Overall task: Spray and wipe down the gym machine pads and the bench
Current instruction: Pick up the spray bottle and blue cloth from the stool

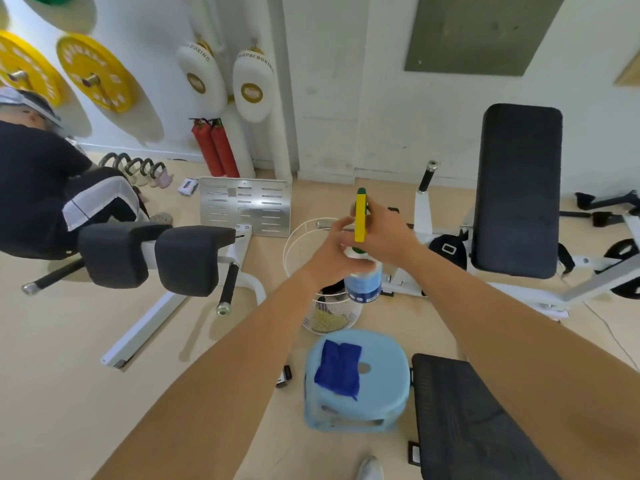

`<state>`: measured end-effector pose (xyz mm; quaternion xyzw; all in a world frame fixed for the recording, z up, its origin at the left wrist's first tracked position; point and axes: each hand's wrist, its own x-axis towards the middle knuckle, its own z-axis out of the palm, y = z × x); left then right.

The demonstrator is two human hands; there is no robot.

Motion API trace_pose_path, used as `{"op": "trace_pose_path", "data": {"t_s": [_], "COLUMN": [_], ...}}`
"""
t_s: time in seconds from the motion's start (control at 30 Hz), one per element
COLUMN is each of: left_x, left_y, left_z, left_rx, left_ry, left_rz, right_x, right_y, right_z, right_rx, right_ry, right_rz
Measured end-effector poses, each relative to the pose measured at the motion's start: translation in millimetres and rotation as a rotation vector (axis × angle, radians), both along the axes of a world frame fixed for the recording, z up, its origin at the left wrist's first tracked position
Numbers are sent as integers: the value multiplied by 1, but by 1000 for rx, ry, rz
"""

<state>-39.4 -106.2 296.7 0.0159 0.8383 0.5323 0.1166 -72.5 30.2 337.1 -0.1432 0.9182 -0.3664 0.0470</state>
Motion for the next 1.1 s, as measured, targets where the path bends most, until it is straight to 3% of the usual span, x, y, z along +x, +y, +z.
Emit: {"op": "trace_pose_path", "data": {"t_s": [0.27,0.33,0.5,0.6,0.8,0.97,1.1], "left_x": [33,46,74,85,101,100,100], "left_y": [-31,-42,-65,-80,-85,-79,-77], "left_z": [13,12,-4,-29,-111,-203,-268], "left_rx": [-188,-82,73,59,45,1,-2], "left_ry": [261,324,296,212,69,18,9], "left_rz": [-13,-1,-86,-115,-16,3,16], "right_x": [55,72,103,122,142,141,147], "right_y": [-52,-64,-79,-67,-13,24,29], "right_z": [13,13,-3,-24,-120,-242,-335], "right_rx": [-4,-16,-158,-116,-68,-62,22], "right_ry": [71,36,-103,-261,-373,-447,-445], "right_rz": [-128,-157,-169,-173,-372,-559,-544]}}
